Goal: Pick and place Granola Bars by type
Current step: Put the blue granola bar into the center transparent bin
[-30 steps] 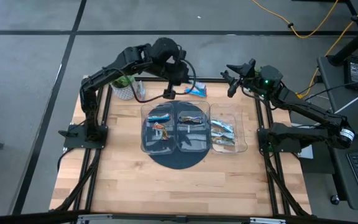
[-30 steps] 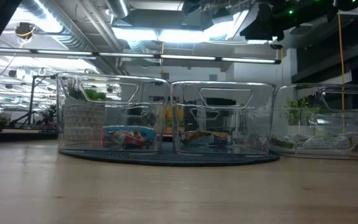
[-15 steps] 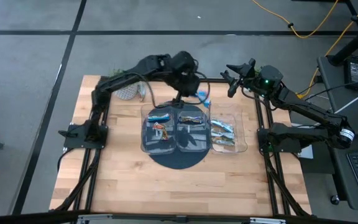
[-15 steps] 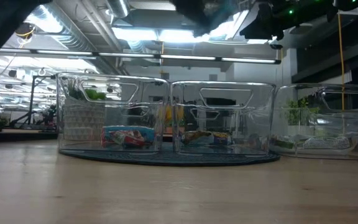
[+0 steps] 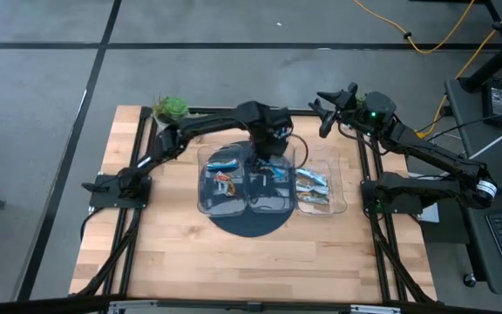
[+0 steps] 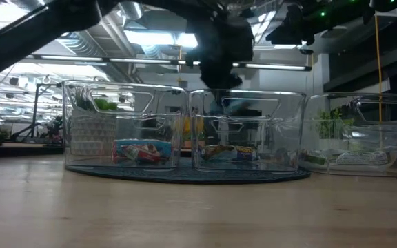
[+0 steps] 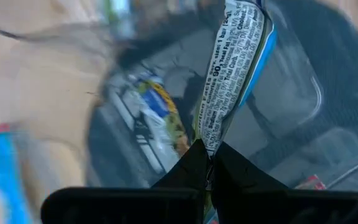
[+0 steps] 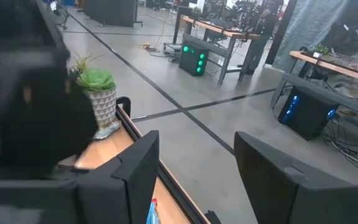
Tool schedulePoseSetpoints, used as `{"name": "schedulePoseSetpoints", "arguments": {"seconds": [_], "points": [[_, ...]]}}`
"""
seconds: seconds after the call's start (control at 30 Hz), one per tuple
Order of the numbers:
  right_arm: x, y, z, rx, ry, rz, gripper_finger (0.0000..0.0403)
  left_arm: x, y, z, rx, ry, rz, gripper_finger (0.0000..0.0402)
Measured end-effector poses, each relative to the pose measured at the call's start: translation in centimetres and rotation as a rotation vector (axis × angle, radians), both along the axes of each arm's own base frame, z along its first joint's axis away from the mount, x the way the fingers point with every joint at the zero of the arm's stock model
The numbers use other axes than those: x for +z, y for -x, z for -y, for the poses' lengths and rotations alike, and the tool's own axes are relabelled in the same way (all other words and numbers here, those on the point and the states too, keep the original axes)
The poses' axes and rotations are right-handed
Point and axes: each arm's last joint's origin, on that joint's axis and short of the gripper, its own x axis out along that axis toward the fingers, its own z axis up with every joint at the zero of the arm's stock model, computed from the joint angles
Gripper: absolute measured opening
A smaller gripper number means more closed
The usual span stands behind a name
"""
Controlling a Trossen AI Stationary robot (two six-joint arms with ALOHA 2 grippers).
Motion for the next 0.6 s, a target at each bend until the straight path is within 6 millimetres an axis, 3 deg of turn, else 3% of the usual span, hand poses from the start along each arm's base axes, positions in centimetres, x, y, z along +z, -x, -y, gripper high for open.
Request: {"name": "schedulePoseSetpoints", "arguments": {"seconds": [0.2, 0.6], "points": [[-0.1, 0.0, 0.0, 0.017, -0.009, -0.008, 0.0211, -2.9, -0.9, 0.7, -0.048, 0.016, -0.072, 0.0005], [-0.1, 0.4, 0.5, 0.012, -0.014, -0.004, 0.0211, -3.6, -1.1, 1.0, -0.076, 0.004, -0.097, 0.0046]]}}
